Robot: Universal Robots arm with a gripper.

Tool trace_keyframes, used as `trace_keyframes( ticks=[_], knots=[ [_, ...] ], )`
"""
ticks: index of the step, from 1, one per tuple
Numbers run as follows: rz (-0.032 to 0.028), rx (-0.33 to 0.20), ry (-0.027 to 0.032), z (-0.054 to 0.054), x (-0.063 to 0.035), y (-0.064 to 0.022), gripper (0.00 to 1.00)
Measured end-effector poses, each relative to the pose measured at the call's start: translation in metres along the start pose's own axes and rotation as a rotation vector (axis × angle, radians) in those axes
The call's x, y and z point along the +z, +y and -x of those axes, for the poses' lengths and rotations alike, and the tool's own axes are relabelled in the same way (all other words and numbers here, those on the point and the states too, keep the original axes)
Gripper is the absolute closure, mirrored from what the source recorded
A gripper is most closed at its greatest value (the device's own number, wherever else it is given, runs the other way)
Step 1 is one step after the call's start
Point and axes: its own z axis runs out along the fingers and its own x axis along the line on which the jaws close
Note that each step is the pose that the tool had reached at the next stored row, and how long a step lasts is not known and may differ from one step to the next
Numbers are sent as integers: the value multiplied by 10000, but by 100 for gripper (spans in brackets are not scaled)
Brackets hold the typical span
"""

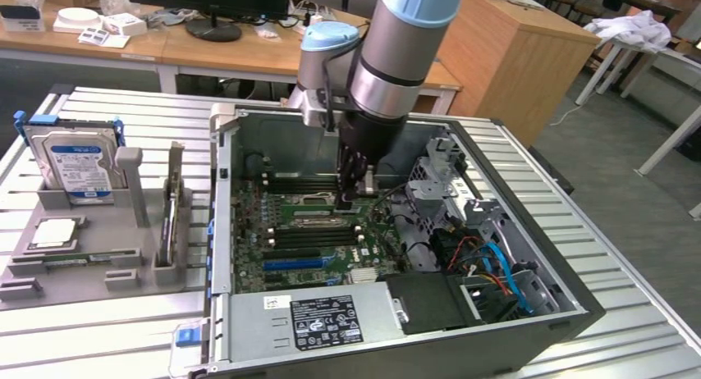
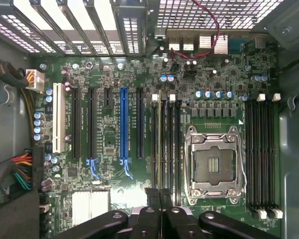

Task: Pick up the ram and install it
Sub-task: 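Insert the ram into the slot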

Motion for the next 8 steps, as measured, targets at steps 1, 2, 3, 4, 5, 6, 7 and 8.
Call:
trace_keyframes(
  ticks=[1, 2, 3, 4, 5, 6, 7, 8],
  knots=[
    [0, 1, 1, 0, 0, -9, 89],
    [-1, 1, 1, 0, 1, -19, 89],
    [-1, 1, 0, 0, 1, -28, 89],
    [0, 0, 1, 0, 1, -33, 89],
    [1, 1, 2, 0, 1, -33, 89],
    [0, 2, 2, 0, 1, -33, 89],
    [0, 1, 1, 0, 1, -33, 89],
    [0, 2, 1, 1, 1, -33, 89]
  ],
)
